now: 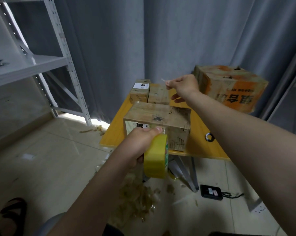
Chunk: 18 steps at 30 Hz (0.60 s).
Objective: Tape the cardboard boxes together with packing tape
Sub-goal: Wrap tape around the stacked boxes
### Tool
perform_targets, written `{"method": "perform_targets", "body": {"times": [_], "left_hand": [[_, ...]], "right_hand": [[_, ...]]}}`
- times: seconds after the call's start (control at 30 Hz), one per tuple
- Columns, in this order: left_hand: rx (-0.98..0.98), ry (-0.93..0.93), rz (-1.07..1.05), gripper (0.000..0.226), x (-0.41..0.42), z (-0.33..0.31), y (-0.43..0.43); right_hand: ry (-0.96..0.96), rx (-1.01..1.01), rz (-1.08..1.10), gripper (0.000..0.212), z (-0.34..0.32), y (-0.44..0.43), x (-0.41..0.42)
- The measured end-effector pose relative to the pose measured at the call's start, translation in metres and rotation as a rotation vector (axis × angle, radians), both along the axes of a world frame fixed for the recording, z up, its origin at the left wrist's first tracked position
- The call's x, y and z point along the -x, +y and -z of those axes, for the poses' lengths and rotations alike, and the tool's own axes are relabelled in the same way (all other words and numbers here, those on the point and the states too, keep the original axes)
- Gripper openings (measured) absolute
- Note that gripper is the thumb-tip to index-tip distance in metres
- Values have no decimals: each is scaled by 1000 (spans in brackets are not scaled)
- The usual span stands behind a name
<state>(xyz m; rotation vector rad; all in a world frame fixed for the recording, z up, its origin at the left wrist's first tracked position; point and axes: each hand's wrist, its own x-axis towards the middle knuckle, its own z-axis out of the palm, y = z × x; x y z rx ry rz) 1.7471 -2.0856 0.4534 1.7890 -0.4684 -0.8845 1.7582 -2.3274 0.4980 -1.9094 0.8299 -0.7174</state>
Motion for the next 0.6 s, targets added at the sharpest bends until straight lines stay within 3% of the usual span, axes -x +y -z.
{"method": "perform_targets", "body": {"times": [0.4, 0.6], "left_hand": [[-13, -5, 12, 24, -20, 10, -1], [-10, -2, 24, 25, -19, 23, -1]], "right_hand": [[198, 113, 11, 23, 19, -9, -16], [495, 267, 0, 36, 38, -11, -22]]}}
